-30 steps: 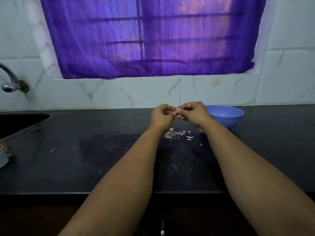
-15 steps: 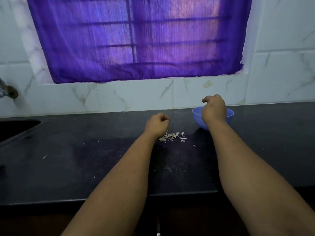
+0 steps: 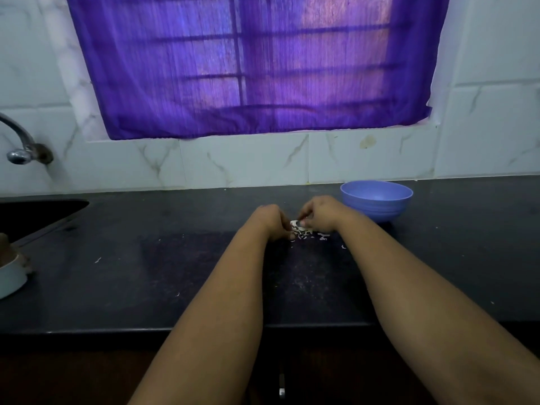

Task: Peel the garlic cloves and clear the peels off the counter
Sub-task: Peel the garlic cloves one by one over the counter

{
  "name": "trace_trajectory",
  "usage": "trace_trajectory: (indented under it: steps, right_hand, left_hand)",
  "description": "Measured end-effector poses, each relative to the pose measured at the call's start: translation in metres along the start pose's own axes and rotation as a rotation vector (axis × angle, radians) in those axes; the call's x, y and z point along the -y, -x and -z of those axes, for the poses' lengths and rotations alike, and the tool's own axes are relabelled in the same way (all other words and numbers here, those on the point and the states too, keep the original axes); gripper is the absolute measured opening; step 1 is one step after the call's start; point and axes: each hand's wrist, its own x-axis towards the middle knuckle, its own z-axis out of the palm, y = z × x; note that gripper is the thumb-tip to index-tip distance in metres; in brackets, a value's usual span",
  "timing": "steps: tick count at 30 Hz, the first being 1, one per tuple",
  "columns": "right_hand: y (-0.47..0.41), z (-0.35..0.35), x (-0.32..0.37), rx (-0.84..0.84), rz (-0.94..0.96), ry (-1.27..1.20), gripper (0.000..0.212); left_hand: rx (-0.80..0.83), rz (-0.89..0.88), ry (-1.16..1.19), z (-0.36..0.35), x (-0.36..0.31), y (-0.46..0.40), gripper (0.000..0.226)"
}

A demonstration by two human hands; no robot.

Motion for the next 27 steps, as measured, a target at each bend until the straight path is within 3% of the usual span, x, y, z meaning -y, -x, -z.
trace_trajectory:
  steps: [5,11,14,17,23,27]
  right_hand:
    - [0.003,0.002,0.006,0.044,-0.051,0.129,0.022]
    - [0.003,0.002,-0.003,-0.072,-0.068,-0.061,0.006]
    - [0.0,0.002,-0.006,-0.152,-0.054,-0.105,0.01]
    - [-0.003,-0.002,-0.004,-0.088,-0.018,-0.024,0.023]
    - [-0.016,-0.021,0.014,0.003,0.105,0.107,0.044]
    - [-0.019,-0.025,0.011,0.015,0.028,0.069,0.038]
  left_hand:
    - [-0.057,0.001,-0.024,-0.003,-0.005,0.0,0.021]
    - [-0.128,0.016,0.076,-0.006,0.0,0.0,0.015]
    - [-0.133,0.037,0.129,-0.006,0.001,-0.002,0.021]
    - [-0.139,0.065,0.143,-0.005,0.001,-0.001,0.031]
    - [-0.325,0.257,0.255,0.001,0.013,-0.003,0.016]
    - [-0.353,0.377,0.337,-0.001,0.021,-0.002,0.025]
